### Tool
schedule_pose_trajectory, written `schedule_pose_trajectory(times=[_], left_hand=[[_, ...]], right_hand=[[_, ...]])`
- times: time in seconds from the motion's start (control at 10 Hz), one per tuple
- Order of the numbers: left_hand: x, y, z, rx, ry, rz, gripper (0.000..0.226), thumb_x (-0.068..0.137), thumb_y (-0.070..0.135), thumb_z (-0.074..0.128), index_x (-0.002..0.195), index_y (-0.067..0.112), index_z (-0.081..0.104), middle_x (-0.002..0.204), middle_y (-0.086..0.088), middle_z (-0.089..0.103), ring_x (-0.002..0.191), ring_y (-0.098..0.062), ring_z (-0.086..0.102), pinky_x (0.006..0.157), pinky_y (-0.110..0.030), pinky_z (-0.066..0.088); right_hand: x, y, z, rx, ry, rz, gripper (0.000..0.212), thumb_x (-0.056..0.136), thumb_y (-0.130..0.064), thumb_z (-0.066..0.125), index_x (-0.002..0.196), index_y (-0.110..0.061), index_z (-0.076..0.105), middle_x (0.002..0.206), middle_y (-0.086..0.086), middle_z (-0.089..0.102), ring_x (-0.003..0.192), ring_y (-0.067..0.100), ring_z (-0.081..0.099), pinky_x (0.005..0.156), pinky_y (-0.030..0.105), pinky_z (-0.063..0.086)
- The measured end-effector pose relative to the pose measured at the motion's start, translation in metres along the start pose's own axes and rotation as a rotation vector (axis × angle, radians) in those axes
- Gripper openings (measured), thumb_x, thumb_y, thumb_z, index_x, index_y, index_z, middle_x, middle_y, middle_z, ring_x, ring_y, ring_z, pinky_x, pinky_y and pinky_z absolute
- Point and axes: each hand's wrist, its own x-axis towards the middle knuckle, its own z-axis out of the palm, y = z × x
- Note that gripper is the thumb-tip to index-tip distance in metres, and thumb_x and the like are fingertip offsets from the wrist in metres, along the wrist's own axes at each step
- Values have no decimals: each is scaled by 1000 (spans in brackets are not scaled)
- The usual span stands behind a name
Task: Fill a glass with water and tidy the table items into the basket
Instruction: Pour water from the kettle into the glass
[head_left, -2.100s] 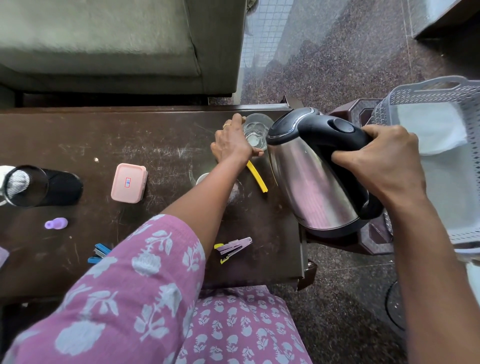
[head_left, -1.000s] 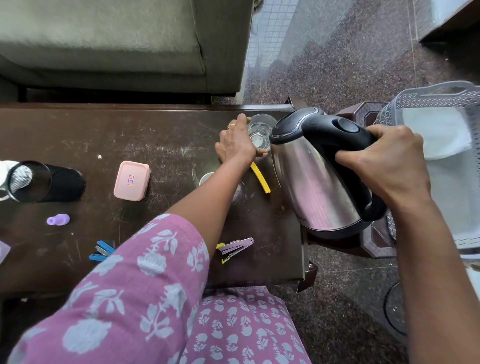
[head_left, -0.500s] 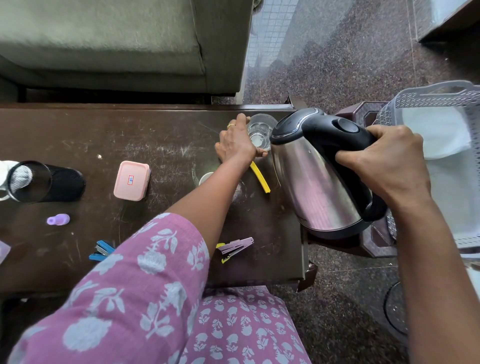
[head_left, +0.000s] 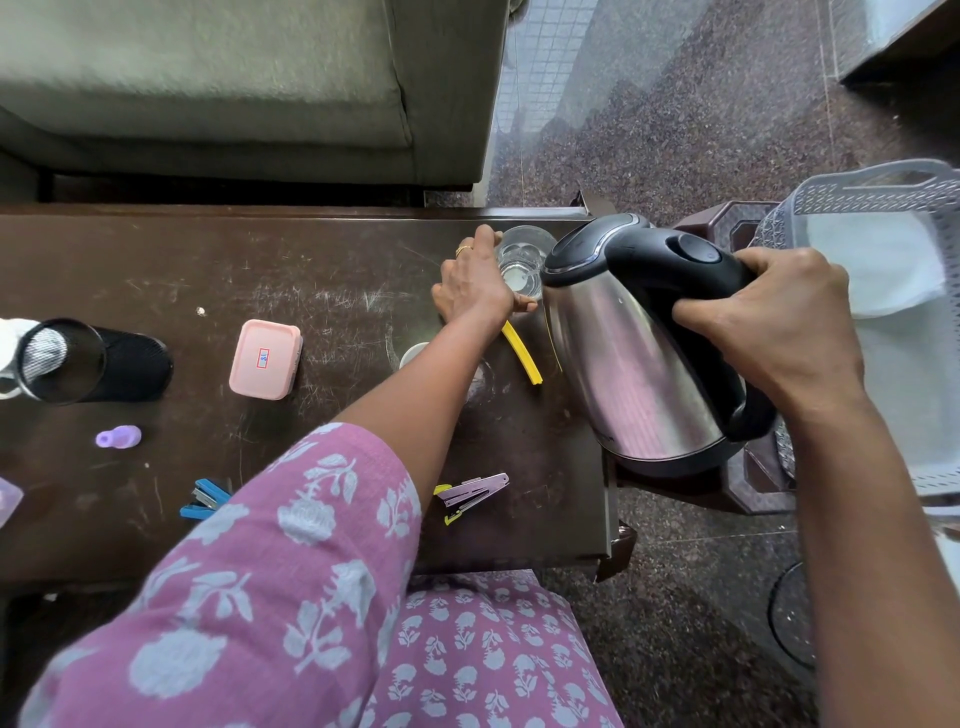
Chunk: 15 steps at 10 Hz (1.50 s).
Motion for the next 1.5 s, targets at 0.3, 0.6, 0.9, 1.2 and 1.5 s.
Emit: schedule_pose_trajectory(times=[0.3, 0.6, 0.9, 1.2, 1.5], left_hand=[[0, 0, 0, 7, -3, -1, 82, 55, 35, 86, 123, 30, 41, 130, 4, 49, 121, -27, 45, 88, -44, 40], [1, -1, 0, 3, -1, -1, 82, 55, 35, 86, 123, 30, 41, 130, 3, 50, 121, -28, 45, 88, -44, 40], [0, 0, 0, 2, -1, -2, 81, 54, 34, 86, 123, 30, 42, 131, 4, 49, 121, -27, 46, 90, -45, 40], [-1, 0, 0, 3, -9, -7, 82, 54, 35, 86, 122, 30, 41, 130, 4, 50, 121, -28, 46, 89, -45, 40], [-1, 0, -1, -7, -5, -5, 81, 54, 35, 86, 122, 30, 42, 130, 5, 49, 121, -28, 46, 89, -46, 40]], right_hand=[[1, -1, 0, -8, -4, 0, 21, 53, -37, 57, 63, -19, 58, 47, -2, 44, 58, 26, 45, 59, 26, 32], [2, -1, 1, -25, 0, 2, 25, 53, -37, 56, 63, -15, 59, 46, 0, 44, 58, 29, 46, 58, 27, 33], [2, -1, 2, -39, -1, 14, 34, 52, -37, 56, 67, -8, 64, 46, 1, 42, 60, 30, 46, 58, 28, 33], [1, -1, 3, -26, -2, 23, 36, 51, -37, 56, 69, -7, 66, 46, 1, 41, 61, 30, 46, 59, 29, 35], [1, 1, 4, -32, -2, 18, 34, 52, -38, 56, 67, -8, 65, 46, 0, 40, 60, 30, 45, 59, 29, 36]])
